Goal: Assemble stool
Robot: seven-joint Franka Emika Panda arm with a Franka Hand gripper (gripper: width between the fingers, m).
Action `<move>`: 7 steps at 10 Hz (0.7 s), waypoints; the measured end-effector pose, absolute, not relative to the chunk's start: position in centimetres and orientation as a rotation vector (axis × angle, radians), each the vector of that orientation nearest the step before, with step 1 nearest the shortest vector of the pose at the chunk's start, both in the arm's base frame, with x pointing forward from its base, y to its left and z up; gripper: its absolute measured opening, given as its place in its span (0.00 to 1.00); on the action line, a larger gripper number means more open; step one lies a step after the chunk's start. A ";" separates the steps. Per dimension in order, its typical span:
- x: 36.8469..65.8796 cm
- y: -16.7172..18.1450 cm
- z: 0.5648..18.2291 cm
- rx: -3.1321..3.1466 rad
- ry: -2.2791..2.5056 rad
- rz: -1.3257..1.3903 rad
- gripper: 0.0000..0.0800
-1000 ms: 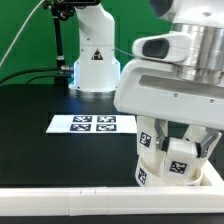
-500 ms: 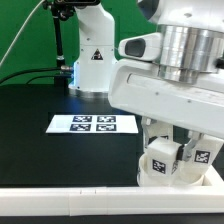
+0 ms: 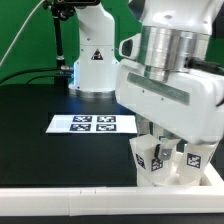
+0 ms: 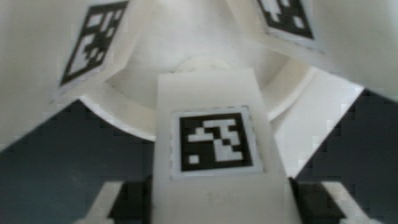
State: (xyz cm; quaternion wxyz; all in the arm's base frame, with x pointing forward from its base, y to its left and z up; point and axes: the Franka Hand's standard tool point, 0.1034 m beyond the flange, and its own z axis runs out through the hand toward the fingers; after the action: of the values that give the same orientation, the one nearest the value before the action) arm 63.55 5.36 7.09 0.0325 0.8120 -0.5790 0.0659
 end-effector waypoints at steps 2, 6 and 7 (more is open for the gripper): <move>63.5 5.3 7.0 2.498 -1.781 0.201 0.45; 63.7 5.6 10.6 2.583 -1.780 0.207 0.81; 63.6 5.1 12.4 2.619 -1.776 0.210 0.81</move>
Offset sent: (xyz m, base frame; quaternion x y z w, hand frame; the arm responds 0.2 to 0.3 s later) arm 0.0000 0.0000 0.0000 0.0000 0.0000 0.0000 1.0000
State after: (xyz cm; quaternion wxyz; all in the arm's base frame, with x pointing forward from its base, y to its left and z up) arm 63.64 5.11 12.36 -0.0149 0.8258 -0.5599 0.0661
